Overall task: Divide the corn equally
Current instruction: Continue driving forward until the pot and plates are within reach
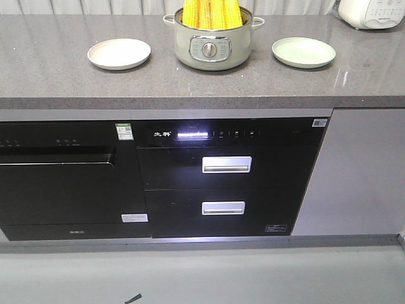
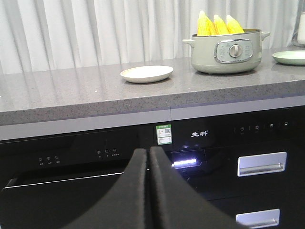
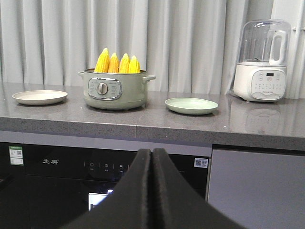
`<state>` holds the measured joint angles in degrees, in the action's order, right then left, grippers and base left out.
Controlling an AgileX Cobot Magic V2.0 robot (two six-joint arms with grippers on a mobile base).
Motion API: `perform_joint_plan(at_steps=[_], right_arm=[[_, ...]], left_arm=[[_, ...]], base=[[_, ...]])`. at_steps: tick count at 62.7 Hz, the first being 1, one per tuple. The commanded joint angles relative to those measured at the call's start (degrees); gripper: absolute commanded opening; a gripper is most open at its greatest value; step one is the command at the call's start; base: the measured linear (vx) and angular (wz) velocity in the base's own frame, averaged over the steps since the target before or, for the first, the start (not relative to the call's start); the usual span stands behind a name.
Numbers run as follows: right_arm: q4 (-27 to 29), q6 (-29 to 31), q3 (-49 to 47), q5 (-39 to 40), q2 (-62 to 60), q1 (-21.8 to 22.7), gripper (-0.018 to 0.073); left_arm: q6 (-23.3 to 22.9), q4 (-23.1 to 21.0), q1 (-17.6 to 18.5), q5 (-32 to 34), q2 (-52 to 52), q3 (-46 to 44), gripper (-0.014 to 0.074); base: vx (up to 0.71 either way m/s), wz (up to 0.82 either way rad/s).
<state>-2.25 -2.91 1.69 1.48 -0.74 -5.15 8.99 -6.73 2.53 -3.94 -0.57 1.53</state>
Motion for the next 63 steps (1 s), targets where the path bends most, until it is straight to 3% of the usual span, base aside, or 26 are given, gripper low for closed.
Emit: perform_joint_plan(at_steps=[1,63], right_arm=[[-0.4,0.2,0.4,4.5,-0.3,0.0,-0.0004],[-0.4,0.2,0.4,4.5,-0.3,0.0,-0.0004]], left_arm=[[-0.5,-0.1,0.0,3.9,-1.0,0.2,-0.0007],[-0.5,-0.1,0.0,3.9,-1.0,0.2,-0.0007]], base=[[0.07,-0.01],[0.09,-0.02]])
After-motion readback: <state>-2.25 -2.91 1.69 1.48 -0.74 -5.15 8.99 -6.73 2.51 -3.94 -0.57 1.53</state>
